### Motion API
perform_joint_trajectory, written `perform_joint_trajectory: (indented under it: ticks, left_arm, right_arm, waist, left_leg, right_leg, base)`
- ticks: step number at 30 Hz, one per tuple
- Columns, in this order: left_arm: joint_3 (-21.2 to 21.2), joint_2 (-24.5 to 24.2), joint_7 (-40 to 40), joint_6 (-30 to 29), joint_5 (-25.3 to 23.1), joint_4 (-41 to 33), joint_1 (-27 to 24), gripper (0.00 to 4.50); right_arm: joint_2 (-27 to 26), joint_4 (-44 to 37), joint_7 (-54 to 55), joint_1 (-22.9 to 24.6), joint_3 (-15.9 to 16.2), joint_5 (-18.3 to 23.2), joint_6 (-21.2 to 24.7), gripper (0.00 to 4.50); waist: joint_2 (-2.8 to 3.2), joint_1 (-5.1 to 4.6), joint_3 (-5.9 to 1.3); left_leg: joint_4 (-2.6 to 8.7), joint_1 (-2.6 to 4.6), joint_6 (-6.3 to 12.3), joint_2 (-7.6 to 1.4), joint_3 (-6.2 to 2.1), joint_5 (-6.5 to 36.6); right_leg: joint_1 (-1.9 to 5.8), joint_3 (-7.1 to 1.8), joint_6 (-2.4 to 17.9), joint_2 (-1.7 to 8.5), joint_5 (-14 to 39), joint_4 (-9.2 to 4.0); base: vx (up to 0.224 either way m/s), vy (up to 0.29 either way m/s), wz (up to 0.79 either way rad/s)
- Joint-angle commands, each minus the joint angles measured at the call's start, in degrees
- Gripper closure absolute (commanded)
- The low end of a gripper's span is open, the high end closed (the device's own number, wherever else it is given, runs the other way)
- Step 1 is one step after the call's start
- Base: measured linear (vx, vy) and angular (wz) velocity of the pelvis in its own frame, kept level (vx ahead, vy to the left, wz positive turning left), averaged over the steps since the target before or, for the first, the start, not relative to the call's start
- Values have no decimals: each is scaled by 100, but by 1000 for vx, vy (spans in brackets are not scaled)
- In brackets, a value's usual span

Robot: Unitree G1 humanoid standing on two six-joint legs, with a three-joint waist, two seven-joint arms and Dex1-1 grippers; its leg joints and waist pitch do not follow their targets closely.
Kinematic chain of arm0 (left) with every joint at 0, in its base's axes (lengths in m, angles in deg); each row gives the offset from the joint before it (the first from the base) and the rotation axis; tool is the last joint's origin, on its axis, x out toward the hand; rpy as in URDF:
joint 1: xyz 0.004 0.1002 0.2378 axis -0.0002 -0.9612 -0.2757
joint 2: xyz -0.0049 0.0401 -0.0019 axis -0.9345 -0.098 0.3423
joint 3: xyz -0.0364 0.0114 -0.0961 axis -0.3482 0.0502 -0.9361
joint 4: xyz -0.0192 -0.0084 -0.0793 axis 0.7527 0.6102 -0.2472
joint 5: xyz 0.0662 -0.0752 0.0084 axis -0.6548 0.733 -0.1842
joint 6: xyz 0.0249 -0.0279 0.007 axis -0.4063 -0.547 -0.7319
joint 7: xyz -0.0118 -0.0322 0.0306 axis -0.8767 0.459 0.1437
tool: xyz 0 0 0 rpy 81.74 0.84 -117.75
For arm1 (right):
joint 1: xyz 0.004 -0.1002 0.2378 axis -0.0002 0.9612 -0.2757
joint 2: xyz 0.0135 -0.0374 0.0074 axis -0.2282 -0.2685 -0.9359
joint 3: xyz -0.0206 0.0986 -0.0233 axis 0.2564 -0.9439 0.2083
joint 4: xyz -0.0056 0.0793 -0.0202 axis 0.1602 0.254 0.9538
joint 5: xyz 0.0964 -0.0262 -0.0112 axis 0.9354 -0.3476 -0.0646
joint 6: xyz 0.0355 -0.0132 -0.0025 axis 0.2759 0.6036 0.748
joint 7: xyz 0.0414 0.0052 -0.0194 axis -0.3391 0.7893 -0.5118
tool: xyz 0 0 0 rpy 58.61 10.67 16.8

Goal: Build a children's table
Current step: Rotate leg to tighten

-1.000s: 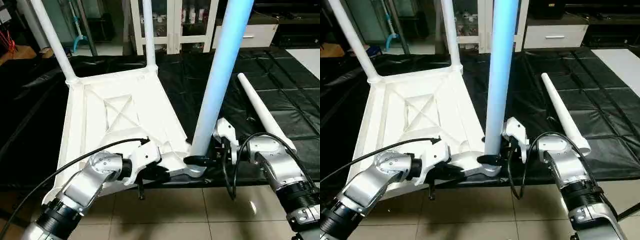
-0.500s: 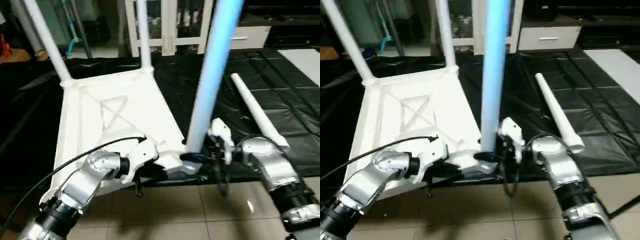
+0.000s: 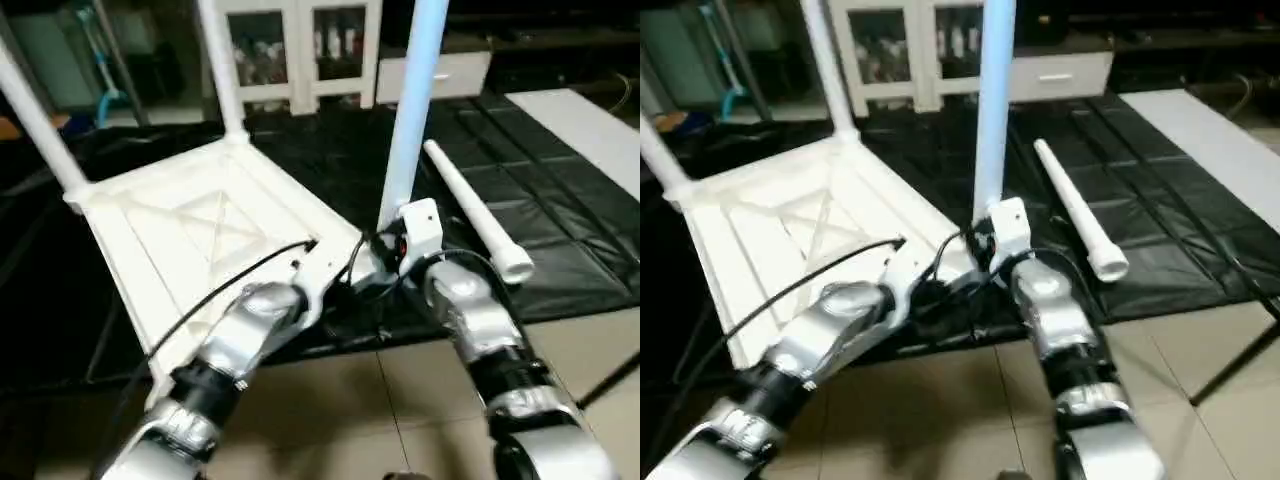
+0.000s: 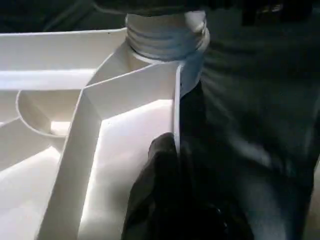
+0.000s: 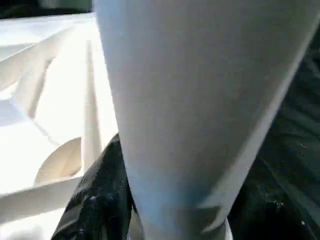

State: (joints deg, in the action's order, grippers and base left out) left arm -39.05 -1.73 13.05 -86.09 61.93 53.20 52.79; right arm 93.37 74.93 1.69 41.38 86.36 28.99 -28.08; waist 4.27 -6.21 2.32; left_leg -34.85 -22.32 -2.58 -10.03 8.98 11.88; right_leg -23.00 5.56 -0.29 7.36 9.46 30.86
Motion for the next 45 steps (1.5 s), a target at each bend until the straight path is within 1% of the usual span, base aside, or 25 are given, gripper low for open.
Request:
perform_joint_trajectory:
  ticks: [1,3,4,6,8,10,12,13,14,15,17,18,19,20,21,23,24,26,28,29,31,32,35,39,45]
  left_arm:
    - [-138,-43,296,72,-129,270,120,450]
    - [-107,-71,198,139,-162,306,101,450]
    - [-94,-105,167,178,-167,317,73,450]
    - [-46,-186,41,235,-162,273,5,450]
    - [-15,-234,-41,270,-158,242,-35,450]
    - [109,-458,-535,429,-106,9,-243,450]
    - [228,-706,-937,468,-69,-237,-443,450]
    - [241,-727,-972,479,-69,-255,-457,450]
    - [343,-891,-1289,530,-24,-449,-580,450]
    - [414,-993,-1480,578,-1,-575,-649,450]
    - [484,-1096,-1690,595,44,-733,-728,450]
    - [557,-1209,-1909,593,104,-932,-824,450]
    - [557,-1209,-1909,593,104,-932,-824,450]
    - [592,-1271,-2028,574,154,-1063,-888,450]
    - [625,-1341,-2128,553,184,-1188,-956,450]
    - [651,-1427,-2251,531,197,-1342,-1054,450]
    - [652,-1450,-2284,528,191,-1383,-1087,450]
    - [664,-1487,-2347,518,196,-1432,-1114,450]
    - [685,-1549,-2445,492,202,-1542,-1173,450]
    - [685,-1551,-2449,489,201,-1551,-1177,450]
    - [696,-1569,-2466,465,221,-1594,-1184,450]
    - [705,-1578,-2484,447,224,-1622,-1188,450]
    - [719,-1596,-2518,419,225,-1677,-1203,450]
    - [743,-1628,-2580,382,250,-1730,-1218,450]
    - [767,-1651,-2638,317,266,-1801,-1240,450]
  right_arm:
    - [-431,-15,-422,-107,105,302,-286,259]
    - [-488,-86,-691,-131,47,501,-395,259]
    - [-449,-134,-743,-133,12,559,-442,259]
    - [-349,-175,-818,-143,3,544,-518,203]
    - [-289,-193,-857,-149,2,516,-562,186]
    - [-35,-271,-1253,-194,-157,607,-604,164]
    - [307,-553,-2268,-141,-123,905,-253,147]
    - [337,-576,-2352,-133,-112,922,-224,147]
    - [657,-769,-3052,-25,81,944,-51,122]
    - [863,-857,-3404,49,218,897,-20,112]
    - [1081,-912,-3695,120,344,811,-7,102]
    - [1332,-907,-3938,176,467,694,26,102]
    - [1332,-907,-3938,176,467,694,26,102]
    - [1482,-859,-4029,201,533,591,-42,102]
    - [1631,-803,-4189,229,571,542,-43,102]
    - [1841,-757,-4459,288,618,498,-19,102]
    - [1913,-759,-4561,315,635,495,10,102]
    - [2020,-792,-4740,370,703,479,49,102]
    - [2246,-822,-5040,542,919,357,23,102]
    - [2255,-815,-5042,555,933,343,3,102]
    - [2273,-797,-5115,590,965,351,40,102]
    - [2292,-773,-5146,603,984,326,7,102]
    - [2348,-766,-5234,637,994,309,-41,102]
    - [2356,-710,-5142,593,864,404,-77,102]
    - [2317,-713,-5245,597,829,468,-16,154]
  waist:
    - [-25,-43,-305]
    - [-44,-44,-297]
    - [-79,-47,-296]
    - [-59,-28,-302]
    - [-76,-9,-311]
    - [-104,-27,-304]
    - [-91,-20,-301]
    - [-90,-8,-299]
    - [-91,18,-303]
    - [-86,67,-309]
    - [-112,117,-314]
    - [-119,203,-320]
    - [-103,270,-340]
    - [-95,295,-355]
    - [-101,350,-368]
    - [-121,426,-359]
    - [-112,462,-356]
    - [-110,474,-380]
    - [-96,548,-395]
    - [-97,560,-402]
    - [-103,562,-411]
    - [-115,564,-395]
    - [-98,577,-381]
    - [-105,578,-361]
    - [-113,577,-374]
  left_leg:
    - [585,93,14,-177,-142,3170]
    - [578,87,73,-170,-111,3117]
    - [577,74,100,-169,-103,3075]
    - [569,59,138,-172,-94,2888]
    - [559,48,233,-175,-76,2715]
    - [569,2,300,-175,-79,2577]
    - [571,-5,355,-206,-82,2494]
    - [568,16,377,-204,-70,2484]
    - [558,40,378,-212,-62,2464]
    - [553,44,430,-231,-36,2238]
    - [541,38,450,-224,-23,2117]
    - [520,84,443,-236,10,2000]
    - [514,88,442,-243,21,1792]
    - [508,88,443,-249,27,1674]
    - [489,104,480,-248,61,1486]
    - [461,119,555,-254,100,1344]
    - [453,131,566,-265,107,1331]
    - [444,78,589,-259,99,1098]
    - [420,101,616,-263,101,849]
    - [409,100,660,-258,107,669]
    - [402,86,718,-248,108,626]
    - [417,75,722,-250,113,757]
    - [444,119,581,-267,122,1107]
    - [469,139,466,-266,142,1374]
    - [467,141,441,-264,149,1379]
  right_leg:
    - [210,-8,694,90,2667,-413]
    - [206,-30,823,113,2607,-394]
    - [210,-34,837,116,2615,-398]
    - [220,-58,894,135,2533,-378]
    - [232,-72,944,149,2441,-364]
    - [272,-71,939,152,2465,-345]
    - [286,-86,976,151,2395,-310]
    - [274,-93,988,137,2387,-319]
    - [256,-108,1020,143,2355,-316]
    - [254,-148,1165,141,2045,-268]
    - [260,-149,1187,134,2004,-262]
    - [217,-186,1227,130,1982,-251]
    - [230,-198,1286,130,1799,-211]
    - [236,-200,1323,129,1663,-192]
    - [227,-201,1395,105,1406,-160]
    - [203,-233,1433,97,1314,-132]
    - [198,-248,1446,90,1341,-110]
    - [258,-246,1447,94,1174,-61]
    - [254,-246,1460,69,932,-36]
    - [258,-251,1542,56,656,-10]
    - [277,-248,1606,49,489,17]
    - [281,-250,1583,50,636,-1]
    - [252,-271,1492,51,1067,-49]
    - [243,-289,1416,50,1314,-76]
    - [241,-299,1380,51,1306,-77]
  base:
    - [0,0,0]
    - [0,0,0]
    - [0,0,0]
    - [0,0,0]
    - [0,0,0]
    - [0,0,0]
    - [0,0,0]
    - [0,0,0]
    - [0,0,0]
    - [0,0,0]
    - [0,0,0]
    - [0,0,0]
    - [0,0,0]
    - [54,-23,9]
    - [54,-19,8]
    - [54,-18,9]
    - [60,-12,8]
    - [30,-6,4]
    - [0,0,0]
    - [0,0,0]
    - [0,0,0]
    - [0,0,0]
    - [0,0,0]
    - [0,0,0]
    - [0,0,0]
